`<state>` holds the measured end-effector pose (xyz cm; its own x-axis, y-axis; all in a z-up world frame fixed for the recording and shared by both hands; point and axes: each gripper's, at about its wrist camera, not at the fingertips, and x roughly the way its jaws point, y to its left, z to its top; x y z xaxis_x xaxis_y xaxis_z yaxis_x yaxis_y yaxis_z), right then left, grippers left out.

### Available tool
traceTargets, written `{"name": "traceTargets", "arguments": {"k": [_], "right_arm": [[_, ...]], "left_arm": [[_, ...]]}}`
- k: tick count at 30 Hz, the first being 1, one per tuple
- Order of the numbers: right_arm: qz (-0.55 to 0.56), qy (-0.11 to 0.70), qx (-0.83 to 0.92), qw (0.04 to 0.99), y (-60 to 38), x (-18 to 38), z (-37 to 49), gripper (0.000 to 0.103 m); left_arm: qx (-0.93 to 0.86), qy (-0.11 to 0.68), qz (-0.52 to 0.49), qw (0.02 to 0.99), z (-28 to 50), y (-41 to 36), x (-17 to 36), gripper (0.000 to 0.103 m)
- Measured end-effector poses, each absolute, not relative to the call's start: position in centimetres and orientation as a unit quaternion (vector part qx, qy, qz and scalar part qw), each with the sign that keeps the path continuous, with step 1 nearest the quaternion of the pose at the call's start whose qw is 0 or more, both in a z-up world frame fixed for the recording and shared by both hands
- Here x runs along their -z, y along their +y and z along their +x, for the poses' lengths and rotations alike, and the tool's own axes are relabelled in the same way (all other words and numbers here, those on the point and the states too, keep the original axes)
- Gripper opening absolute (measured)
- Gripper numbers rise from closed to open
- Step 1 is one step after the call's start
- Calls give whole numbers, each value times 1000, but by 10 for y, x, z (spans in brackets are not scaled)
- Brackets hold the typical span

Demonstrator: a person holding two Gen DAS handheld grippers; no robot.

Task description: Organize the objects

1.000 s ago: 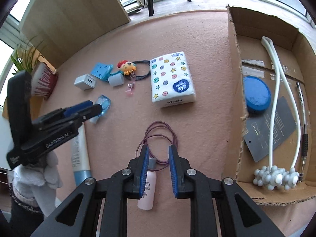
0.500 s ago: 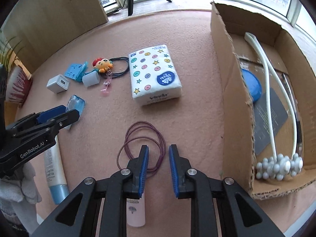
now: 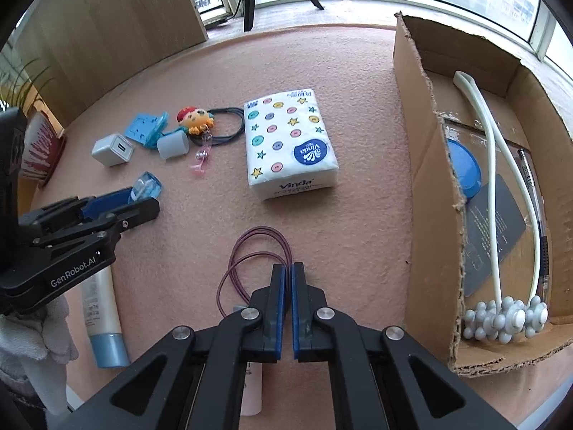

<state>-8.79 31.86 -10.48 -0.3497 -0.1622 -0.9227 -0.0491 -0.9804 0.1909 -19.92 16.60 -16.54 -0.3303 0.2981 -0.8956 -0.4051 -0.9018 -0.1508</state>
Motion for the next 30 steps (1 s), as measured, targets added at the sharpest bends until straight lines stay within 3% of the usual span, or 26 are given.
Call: {"name": "traceTargets", "arguments": {"k": [18, 30], "right_arm": [[515, -127, 846, 51, 322, 49, -85, 3], [475, -131, 870, 34, 364, 11, -72, 3]], "left_arm": [[-827, -2, -510, 236, -194, 157, 123, 34], [-828, 1, -486, 280, -182, 202, 95, 34]]}}
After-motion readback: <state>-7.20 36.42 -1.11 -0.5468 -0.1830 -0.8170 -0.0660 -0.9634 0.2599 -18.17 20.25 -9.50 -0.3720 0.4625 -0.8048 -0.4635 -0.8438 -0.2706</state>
